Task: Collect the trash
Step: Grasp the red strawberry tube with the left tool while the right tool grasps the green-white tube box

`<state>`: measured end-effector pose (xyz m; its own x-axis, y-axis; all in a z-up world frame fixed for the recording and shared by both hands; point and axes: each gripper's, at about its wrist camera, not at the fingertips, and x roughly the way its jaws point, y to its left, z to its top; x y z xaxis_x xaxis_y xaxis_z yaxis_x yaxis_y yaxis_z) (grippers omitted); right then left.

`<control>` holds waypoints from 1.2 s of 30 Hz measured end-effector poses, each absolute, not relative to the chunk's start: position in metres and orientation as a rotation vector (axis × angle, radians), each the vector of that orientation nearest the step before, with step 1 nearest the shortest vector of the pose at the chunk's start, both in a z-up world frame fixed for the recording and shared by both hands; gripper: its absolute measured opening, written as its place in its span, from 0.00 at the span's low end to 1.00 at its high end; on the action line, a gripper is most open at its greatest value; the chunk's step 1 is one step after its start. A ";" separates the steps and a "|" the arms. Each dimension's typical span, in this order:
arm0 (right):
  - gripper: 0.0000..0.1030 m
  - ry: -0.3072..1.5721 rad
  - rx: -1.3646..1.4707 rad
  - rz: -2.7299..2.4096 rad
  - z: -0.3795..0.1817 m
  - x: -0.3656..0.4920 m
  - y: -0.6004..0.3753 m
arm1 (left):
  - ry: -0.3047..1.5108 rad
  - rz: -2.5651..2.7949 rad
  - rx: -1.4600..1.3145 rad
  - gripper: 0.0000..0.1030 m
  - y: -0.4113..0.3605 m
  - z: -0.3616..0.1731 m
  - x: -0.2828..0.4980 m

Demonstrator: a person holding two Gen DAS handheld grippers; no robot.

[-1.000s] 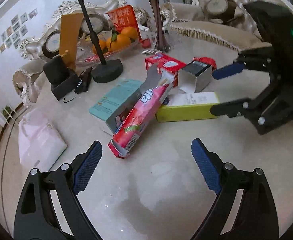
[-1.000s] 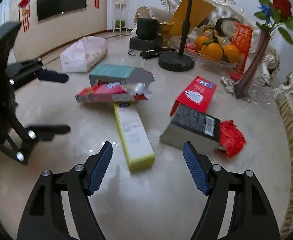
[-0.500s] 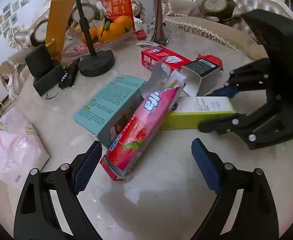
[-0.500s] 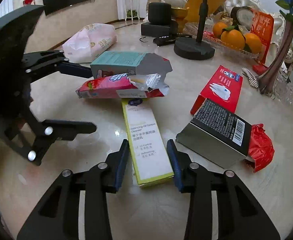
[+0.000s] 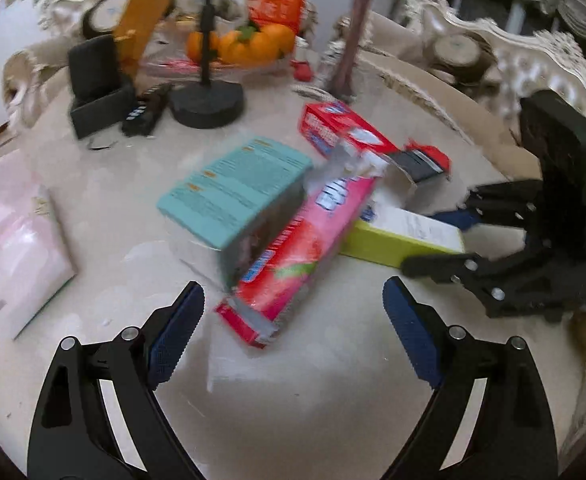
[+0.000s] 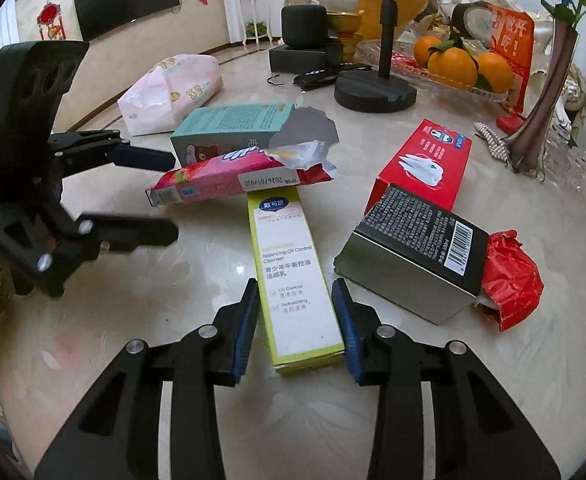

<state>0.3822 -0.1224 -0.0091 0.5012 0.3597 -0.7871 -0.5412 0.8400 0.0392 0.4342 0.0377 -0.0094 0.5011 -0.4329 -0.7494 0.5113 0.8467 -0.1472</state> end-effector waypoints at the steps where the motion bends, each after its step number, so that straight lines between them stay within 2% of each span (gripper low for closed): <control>1: 0.35 0.893 -0.225 0.550 -0.009 0.382 -0.122 | 0.887 -0.574 0.114 0.86 0.037 -0.010 0.435; 6: 0.35 0.890 -0.232 0.545 -0.010 0.382 -0.128 | 0.902 -0.612 0.207 0.86 0.022 -0.014 0.432; 11: 0.32 0.890 -0.259 0.535 -0.010 0.377 -0.134 | 0.902 -0.762 0.096 0.86 0.011 -0.004 0.426; 19: 0.31 0.905 -0.231 0.560 -0.008 0.373 -0.148 | 0.898 -0.712 0.103 0.86 -0.010 -0.006 0.432; 28: 0.31 0.912 -0.296 0.481 -0.008 0.370 -0.145 | 0.900 -0.582 0.313 0.86 -0.043 -0.013 0.452; 29: 0.30 0.922 -0.294 0.459 -0.007 0.369 -0.149 | 0.908 -0.574 0.334 0.84 -0.046 -0.015 0.453; 31: 0.30 0.945 -0.268 0.411 -0.006 0.369 -0.158 | 0.937 -0.568 0.368 0.56 -0.049 -0.019 0.453; 32: 0.30 0.956 -0.244 0.382 -0.006 0.369 -0.164 | 0.937 -0.576 0.354 0.48 -0.049 -0.018 0.453; 33: 0.30 0.964 -0.224 0.364 -0.006 0.370 -0.169 | 0.944 -0.584 0.341 0.30 -0.049 -0.018 0.453; 36: 0.29 0.980 -0.155 0.343 -0.005 0.369 -0.177 | 0.956 -0.583 0.320 0.27 -0.053 -0.018 0.449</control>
<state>0.3694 -0.1773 -0.0054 0.5088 0.2140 -0.8339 -0.3521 0.9356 0.0252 0.4494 -0.0532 -0.0179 0.4407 -0.3238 -0.8372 0.5963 0.8028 0.0035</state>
